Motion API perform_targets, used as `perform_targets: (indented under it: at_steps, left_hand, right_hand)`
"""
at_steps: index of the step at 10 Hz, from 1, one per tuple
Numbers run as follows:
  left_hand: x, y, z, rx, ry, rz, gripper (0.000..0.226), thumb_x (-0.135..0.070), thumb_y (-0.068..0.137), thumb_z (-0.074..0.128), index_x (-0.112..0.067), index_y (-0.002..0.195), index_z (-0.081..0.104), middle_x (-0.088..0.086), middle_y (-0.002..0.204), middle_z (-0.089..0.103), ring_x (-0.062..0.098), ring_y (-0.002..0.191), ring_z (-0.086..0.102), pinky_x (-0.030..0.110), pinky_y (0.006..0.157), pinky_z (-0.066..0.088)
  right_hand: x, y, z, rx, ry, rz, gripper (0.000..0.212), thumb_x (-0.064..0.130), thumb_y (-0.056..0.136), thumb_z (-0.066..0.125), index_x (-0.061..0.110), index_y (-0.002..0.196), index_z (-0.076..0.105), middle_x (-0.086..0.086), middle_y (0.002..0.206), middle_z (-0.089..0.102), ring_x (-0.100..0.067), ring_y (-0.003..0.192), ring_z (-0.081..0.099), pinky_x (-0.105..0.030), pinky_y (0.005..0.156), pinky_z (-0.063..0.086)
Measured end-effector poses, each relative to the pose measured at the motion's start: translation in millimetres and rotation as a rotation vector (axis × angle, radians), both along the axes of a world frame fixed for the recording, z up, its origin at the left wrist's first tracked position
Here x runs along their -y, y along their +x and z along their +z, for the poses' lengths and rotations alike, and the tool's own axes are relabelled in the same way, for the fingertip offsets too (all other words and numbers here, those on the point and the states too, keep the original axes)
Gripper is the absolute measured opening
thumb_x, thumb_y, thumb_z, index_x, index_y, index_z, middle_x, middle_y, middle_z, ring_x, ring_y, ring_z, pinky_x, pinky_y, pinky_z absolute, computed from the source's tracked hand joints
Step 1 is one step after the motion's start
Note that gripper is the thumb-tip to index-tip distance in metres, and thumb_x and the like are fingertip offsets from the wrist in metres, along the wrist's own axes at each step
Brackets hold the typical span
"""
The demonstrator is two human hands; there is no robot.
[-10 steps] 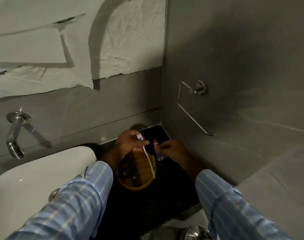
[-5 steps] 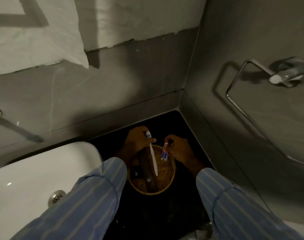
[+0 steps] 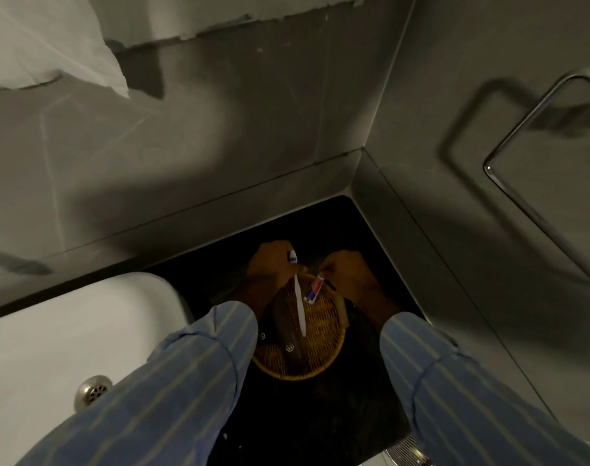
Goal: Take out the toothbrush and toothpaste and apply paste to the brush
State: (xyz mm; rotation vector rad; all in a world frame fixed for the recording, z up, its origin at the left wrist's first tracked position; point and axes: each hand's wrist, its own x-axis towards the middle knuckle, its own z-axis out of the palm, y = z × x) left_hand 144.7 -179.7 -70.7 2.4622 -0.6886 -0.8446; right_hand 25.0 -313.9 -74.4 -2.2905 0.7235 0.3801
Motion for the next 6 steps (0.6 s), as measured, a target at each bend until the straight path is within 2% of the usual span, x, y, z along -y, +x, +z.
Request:
perform_targets:
  at_steps: [2, 4, 6]
  left_hand:
    - [2.0, 3.1, -7.1, -0.002, 0.032, 0.011, 0.033, -0.035, 0.076, 0.081, -0.015, 0.098, 0.068, 0.008, 0.102, 0.071, 0.025, 0.095, 0.067, 0.035, 0.080, 0.054]
    - [1.6, 3.2, -14.9, -0.039, 0.058, 0.031, 0.029, -0.029, 0.080, 0.078, -0.016, 0.104, 0.068, 0.009, 0.110, 0.070, 0.025, 0.101, 0.066, 0.035, 0.086, 0.054]
    - [2.4, 2.7, -12.6, -0.053, 0.056, 0.081, 0.043, -0.029, 0.081, 0.077, -0.015, 0.120, 0.064, 0.010, 0.122, 0.067, 0.027, 0.112, 0.063, 0.033, 0.091, 0.050]
  right_hand:
    - [0.8, 12.3, -7.0, -0.118, -0.033, 0.050, 0.018, 0.019, 0.090, 0.065, 0.013, 0.103, 0.075, -0.008, 0.112, 0.070, -0.022, 0.101, 0.065, -0.024, 0.082, 0.045]
    - [-4.9, 8.0, -12.9, -0.119, -0.005, -0.022, 0.014, 0.019, 0.090, 0.065, 0.013, 0.100, 0.073, -0.007, 0.108, 0.070, -0.019, 0.095, 0.065, -0.025, 0.077, 0.048]
    - [-7.4, 2.6, -3.0, -0.063, 0.033, -0.112, 0.016, 0.017, 0.092, 0.063, 0.009, 0.102, 0.073, -0.008, 0.107, 0.070, -0.020, 0.096, 0.065, -0.028, 0.081, 0.052]
